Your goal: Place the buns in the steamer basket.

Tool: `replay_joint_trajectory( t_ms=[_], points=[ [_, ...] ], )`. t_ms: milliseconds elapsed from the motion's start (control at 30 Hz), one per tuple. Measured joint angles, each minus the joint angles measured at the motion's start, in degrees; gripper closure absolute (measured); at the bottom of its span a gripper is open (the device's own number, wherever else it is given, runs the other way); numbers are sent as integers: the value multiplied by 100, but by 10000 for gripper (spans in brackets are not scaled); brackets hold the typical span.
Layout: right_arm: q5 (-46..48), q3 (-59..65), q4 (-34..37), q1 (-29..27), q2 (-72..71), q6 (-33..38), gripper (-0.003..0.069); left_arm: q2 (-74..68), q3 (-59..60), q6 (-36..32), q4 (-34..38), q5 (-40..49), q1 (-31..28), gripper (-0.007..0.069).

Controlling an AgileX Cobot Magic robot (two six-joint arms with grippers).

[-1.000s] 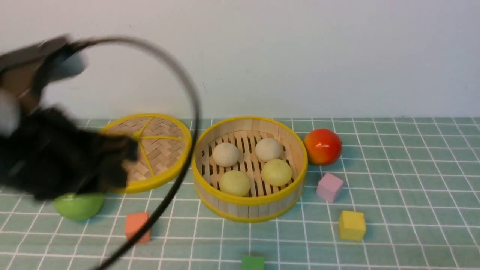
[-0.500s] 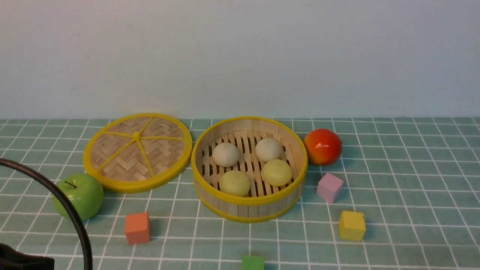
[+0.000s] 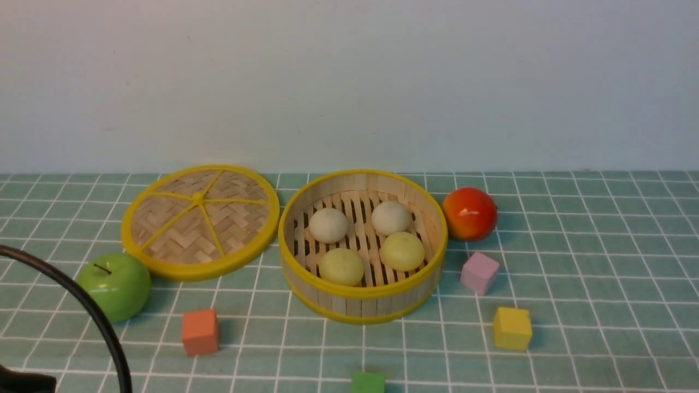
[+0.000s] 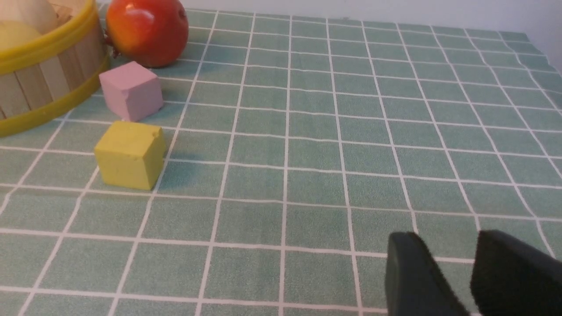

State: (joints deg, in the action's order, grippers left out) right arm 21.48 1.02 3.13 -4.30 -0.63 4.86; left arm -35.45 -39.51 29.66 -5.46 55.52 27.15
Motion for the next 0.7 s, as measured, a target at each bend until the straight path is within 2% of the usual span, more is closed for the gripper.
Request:
replay_joint_trajectory(
  t_ms=[100, 133, 200, 233, 367, 400, 567, 700],
  points=[
    [0, 0, 0, 0, 0, 0, 421, 296, 187, 24, -110, -420, 0, 638],
    [0, 0, 0, 0, 0, 0, 421, 740, 502, 94, -292, -1066, 0, 638],
    [0, 0, 0, 0, 0, 0, 421, 995, 711, 99, -371, -1494, -13, 638],
    [0, 0, 0, 0, 0, 0, 421, 1414, 1113, 88, -397, -2268, -121, 638],
    [0, 0, 0, 0, 0, 0, 421, 2275, 2000, -60, -260, -3295, -617, 638],
    [0, 0, 0, 0, 0, 0, 421, 2638, 2477, -114, -139, -3667, -900, 638],
    [0, 0, 0, 0, 0, 0, 421, 3545, 3718, -128, -40, -4112, -1635, 637],
    [0, 0, 0, 0, 0, 0, 421, 3599, 4096, -145, -28, -3592, -1830, 637]
  ],
)
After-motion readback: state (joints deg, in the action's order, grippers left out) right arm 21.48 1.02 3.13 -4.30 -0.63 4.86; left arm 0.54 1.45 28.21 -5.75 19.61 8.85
